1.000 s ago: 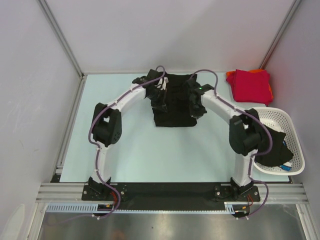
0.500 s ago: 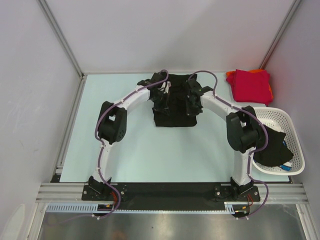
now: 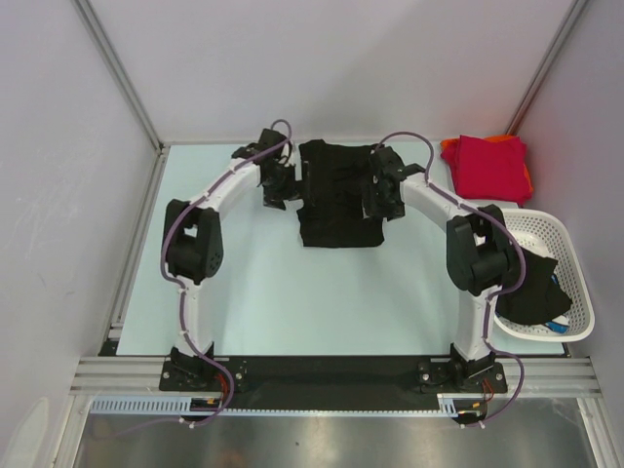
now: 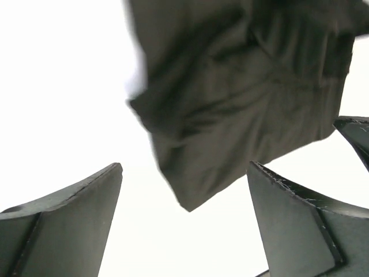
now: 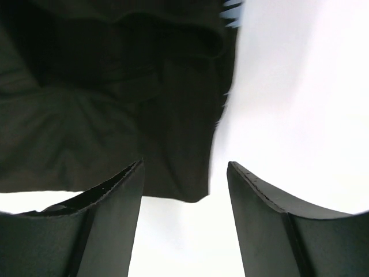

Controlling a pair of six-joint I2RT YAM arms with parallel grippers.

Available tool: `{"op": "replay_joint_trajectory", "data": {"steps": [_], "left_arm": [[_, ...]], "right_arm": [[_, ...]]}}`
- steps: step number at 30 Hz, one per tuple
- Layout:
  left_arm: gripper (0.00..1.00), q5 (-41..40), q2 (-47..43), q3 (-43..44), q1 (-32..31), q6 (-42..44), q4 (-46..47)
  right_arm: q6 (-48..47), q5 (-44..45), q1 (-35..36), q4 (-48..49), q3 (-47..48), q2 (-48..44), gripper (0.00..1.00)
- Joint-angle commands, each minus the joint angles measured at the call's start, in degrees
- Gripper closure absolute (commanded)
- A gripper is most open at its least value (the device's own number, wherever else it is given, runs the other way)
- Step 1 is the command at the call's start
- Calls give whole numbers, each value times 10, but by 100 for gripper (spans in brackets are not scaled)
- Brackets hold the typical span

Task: Fold and stack the t-shirts
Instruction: Fold the folded rectangular tshirt in 1/3 of the way

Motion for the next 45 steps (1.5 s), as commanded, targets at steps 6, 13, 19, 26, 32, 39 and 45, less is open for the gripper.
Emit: {"op": "replay_joint_trajectory", "data": {"steps": [6, 13, 19, 26, 32, 39, 45], "left_arm": [[3, -6, -16, -23, 36, 26, 9], [3, 0, 7, -23, 36, 22, 14], [3, 2, 18, -3, 37, 22, 8], [3, 8, 25, 5, 37, 26, 3], [3, 8, 27, 6, 37, 27, 3], [0, 13, 26, 21, 38, 29, -7], [17, 40, 0, 51, 35, 19, -3]], "right_arm": [[-20, -18, -22, 19, 18, 11, 35], [-13, -40, -24, 28, 41, 55, 36], [-7, -55, -22, 4, 79, 94, 65], [-2, -25, -19, -27, 110, 99, 100], [-1, -6, -19, -52, 105, 101, 100], [-4, 28, -8, -126, 147, 140, 43], [-9, 46, 1, -72, 142, 50, 30]]}}
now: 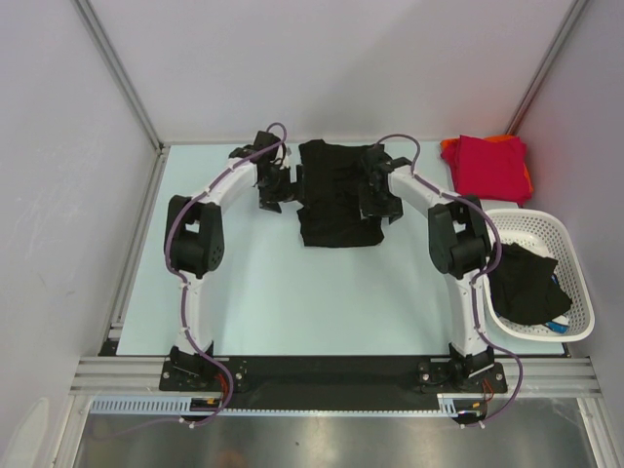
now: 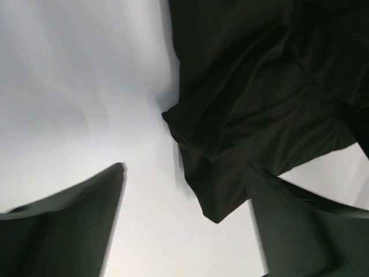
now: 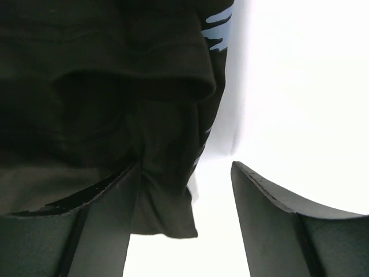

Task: Fold and stack the t-shirts
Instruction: Fold the folded rectangular tshirt in 1/3 of the way

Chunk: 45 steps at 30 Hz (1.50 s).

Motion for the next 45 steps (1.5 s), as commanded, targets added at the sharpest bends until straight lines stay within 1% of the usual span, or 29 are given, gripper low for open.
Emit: {"op": "replay_joint_trajectory", "data": {"steps": [1, 2, 3, 8, 21, 24, 26, 28, 30, 34, 36, 38, 41, 45], "left_arm": [[36, 34, -26, 43, -3, 4, 3], [64, 33, -24, 47, -3, 2, 0], [100, 32, -22, 47, -4, 1, -1], [100, 30, -5, 36, -14, 19, -12], [100, 29, 31, 14, -58, 34, -39], [100, 20, 32, 10, -65, 38, -43], [100, -2, 39, 11, -65, 32, -42], [100, -18, 56, 31, -65, 28, -40], [100, -24, 86, 87, -63, 22, -45], [100, -29, 111, 121, -50, -14, -30], [100, -34, 120, 154, -49, -32, -24], [100, -36, 123, 181, -48, -53, -2], [100, -60, 124, 214, -48, -79, 22], [100, -47, 122, 243, -50, -108, 68]], "right_arm": [[-5, 21, 9, 27, 17, -86, 31], [-5, 19, 9, 35, 17, -93, 32], [-8, 12, 9, 45, 19, -98, 32], [-6, -5, 7, 38, 48, -91, 35], [2, -12, 13, 30, 56, -66, 36], [3, -12, 12, 29, 56, -64, 36], [5, -18, 12, 29, 58, -63, 36], [5, -22, 14, 29, 59, -65, 36], [4, -18, 16, 24, 59, -68, 36], [3, -11, 19, 16, 51, -74, 36], [3, -11, 19, 17, 40, -80, 36], [2, -11, 22, 19, 27, -85, 36], [0, -10, 22, 18, 19, -88, 36], [2, -11, 29, 18, 15, -90, 36]]}}
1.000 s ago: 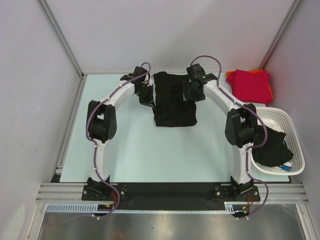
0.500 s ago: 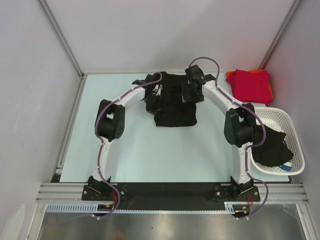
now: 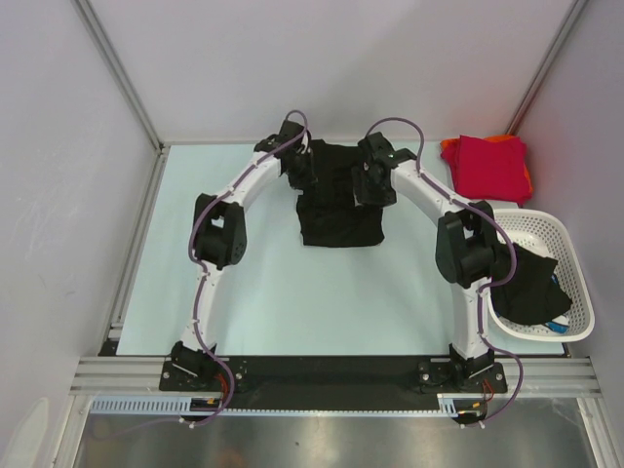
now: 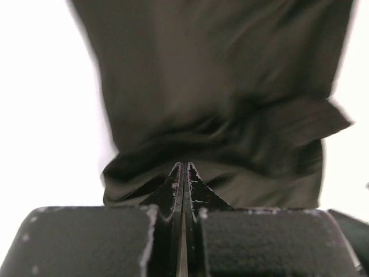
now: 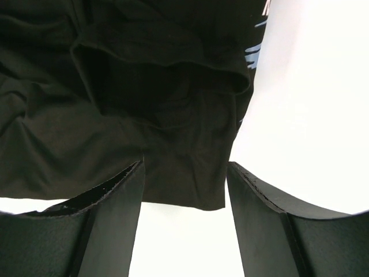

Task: Fold and stack the t-shirts
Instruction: Fold the folded rectangular tshirt in 1/3 of the way

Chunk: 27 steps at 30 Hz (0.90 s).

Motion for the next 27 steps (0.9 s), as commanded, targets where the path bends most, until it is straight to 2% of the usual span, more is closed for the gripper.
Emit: {"op": "replay_joint_trajectory", "data": {"steps": [1, 5, 7, 10, 16, 17, 18, 19, 27], "left_arm": [[100, 1, -6, 52, 0, -55, 92], [100, 35, 28, 80, 0, -65, 110], [100, 53, 29, 65, 1, -60, 105], [100, 49, -20, 12, 0, -44, 110], [100, 37, -124, -82, 14, -19, 110], [100, 31, -143, -98, 15, -13, 109], [100, 30, -151, -111, 15, -2, 110], [100, 27, -157, -139, 15, 2, 109], [100, 21, -214, -233, 15, 23, 118]], "right_arm": [[2, 9, 10, -2, -4, -24, 36], [6, 12, 16, 6, -9, -25, 36], [6, 9, 20, 10, -10, -29, 37], [2, -6, 21, 27, -20, -36, 46], [6, -30, 27, 40, -16, -18, 49], [4, -32, 29, 45, -15, -15, 54], [4, -31, 30, 44, -12, -9, 82], [5, -29, 34, 42, -5, 5, 100], [8, -21, 38, 44, 21, 70, 100]]}}
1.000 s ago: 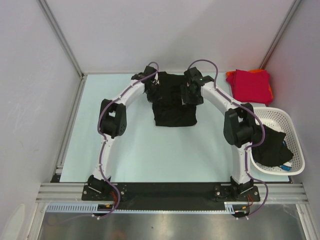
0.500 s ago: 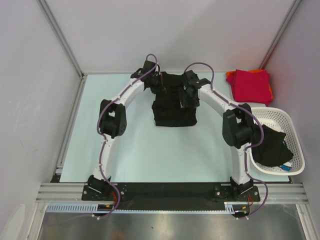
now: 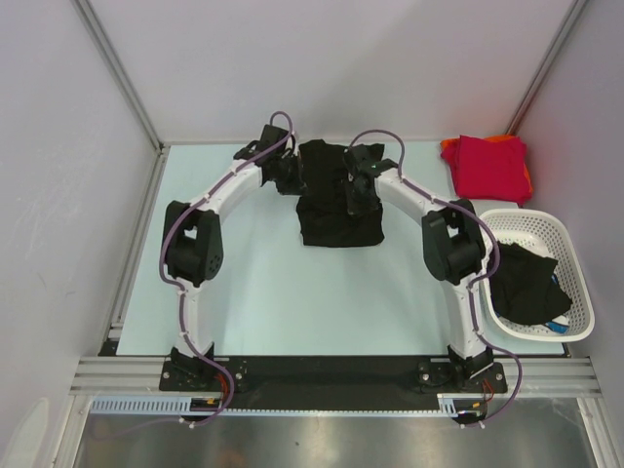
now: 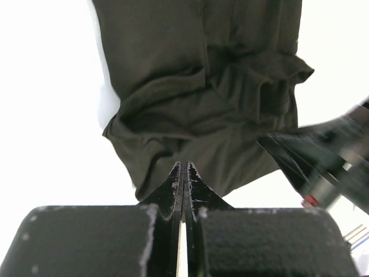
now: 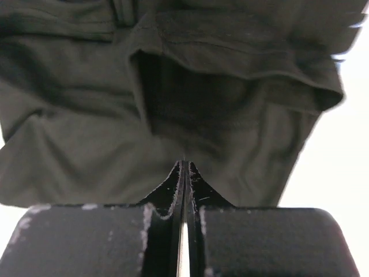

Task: Fold and stack the t-shirts
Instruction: Fold the folded rectangular tshirt in 1/3 of the way

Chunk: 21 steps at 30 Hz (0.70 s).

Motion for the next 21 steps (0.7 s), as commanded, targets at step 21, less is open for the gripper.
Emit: {"op": "replay_joint_trajectory", "data": {"steps": [21], "left_arm": [[100, 6, -21, -15, 9, 44, -10]], "right_arm": [[-13, 65, -6, -6, 220, 162, 100]]}}
